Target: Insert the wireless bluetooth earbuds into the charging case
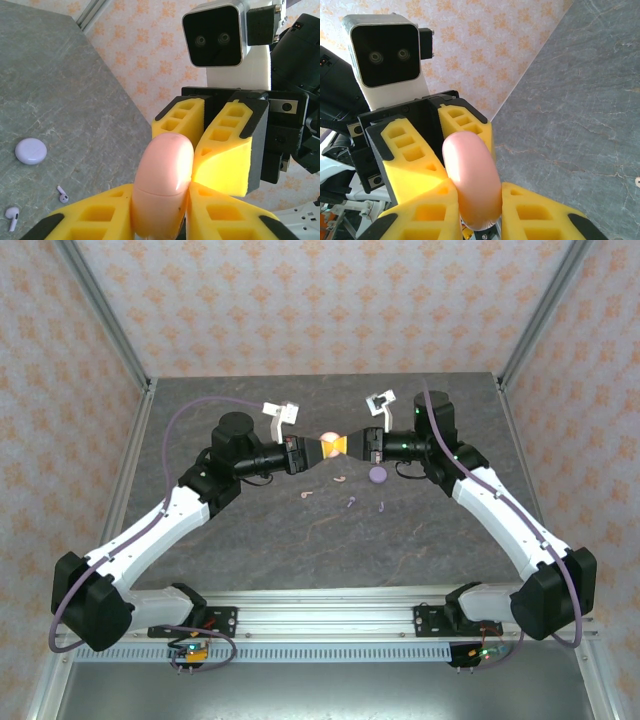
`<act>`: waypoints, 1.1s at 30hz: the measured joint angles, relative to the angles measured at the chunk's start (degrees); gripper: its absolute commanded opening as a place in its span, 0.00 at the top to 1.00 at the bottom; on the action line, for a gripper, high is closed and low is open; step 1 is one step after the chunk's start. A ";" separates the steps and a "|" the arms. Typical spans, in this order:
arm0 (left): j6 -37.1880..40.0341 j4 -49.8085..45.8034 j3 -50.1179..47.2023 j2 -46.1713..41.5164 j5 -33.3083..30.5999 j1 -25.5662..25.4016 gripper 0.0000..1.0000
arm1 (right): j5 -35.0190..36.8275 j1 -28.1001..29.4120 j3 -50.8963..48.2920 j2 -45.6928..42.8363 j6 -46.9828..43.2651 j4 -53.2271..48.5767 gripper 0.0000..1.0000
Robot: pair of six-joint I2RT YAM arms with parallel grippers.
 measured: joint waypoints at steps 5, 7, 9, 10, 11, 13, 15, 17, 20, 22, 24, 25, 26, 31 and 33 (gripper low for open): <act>0.39 -0.09 0.04 0.50 0.17 -0.02 0.89 | 0.46 -0.20 0.11 -0.02 -1.07 -1.22 0.64; 1.18 -0.72 0.04 0.79 -0.13 -0.13 0.89 | 2.16 -0.09 0.70 -0.09 -2.71 -3.91 0.52; 2.86 -1.14 -0.07 0.87 -0.92 -0.33 0.89 | 5.16 0.07 1.77 -0.17 -5.18 -7.67 0.49; 3.80 -0.79 -0.33 0.87 -1.25 -0.42 0.89 | 6.58 0.09 2.21 -0.28 -6.12 -9.27 0.48; 4.98 0.20 -1.03 0.81 -1.86 -0.50 0.89 | 8.09 0.11 2.58 -0.52 -7.08 -10.91 0.46; 7.48 3.50 -3.89 0.39 -2.54 -0.74 0.88 | 10.99 0.09 3.02 -1.27 -8.72 -13.97 0.46; 11.45 6.60 -8.20 -0.46 -2.67 -1.14 0.90 | 13.46 0.09 3.21 -2.38 -10.03 -16.57 0.45; 16.46 6.91 -10.80 -1.14 -2.75 -2.10 0.92 | 15.23 0.09 3.21 -3.45 -11.06 -18.60 0.45; 23.58 7.56 -12.61 -2.12 -2.86 -3.34 0.94 | 17.62 0.09 3.21 -4.81 -12.37 -21.33 0.44; 27.32 9.05 -13.88 -3.15 -2.97 -3.50 0.96 | 18.38 0.09 3.21 -5.64 -13.11 -22.82 0.44; 30.38 11.23 -15.43 -4.20 -3.74 -3.50 0.96 | 17.90 0.09 3.21 -6.19 -13.81 -24.00 0.44; 31.32 12.26 -16.20 -4.55 -3.85 -3.50 0.96 | 17.35 0.11 3.21 -6.32 -14.10 -24.46 0.44; 32.28 13.40 -17.14 -4.92 -4.07 -3.50 0.96 | 16.55 0.15 3.21 -6.32 -14.47 -24.98 0.44; 34.45 16.31 -19.08 -5.31 -4.15 -3.50 0.97 | 13.60 1.40 3.21 -6.32 -16.37 -26.91 0.42; 34.86 17.29 -19.08 -5.31 -4.15 -3.50 0.97 | 13.07 2.32 3.21 -6.32 -17.07 -27.34 0.42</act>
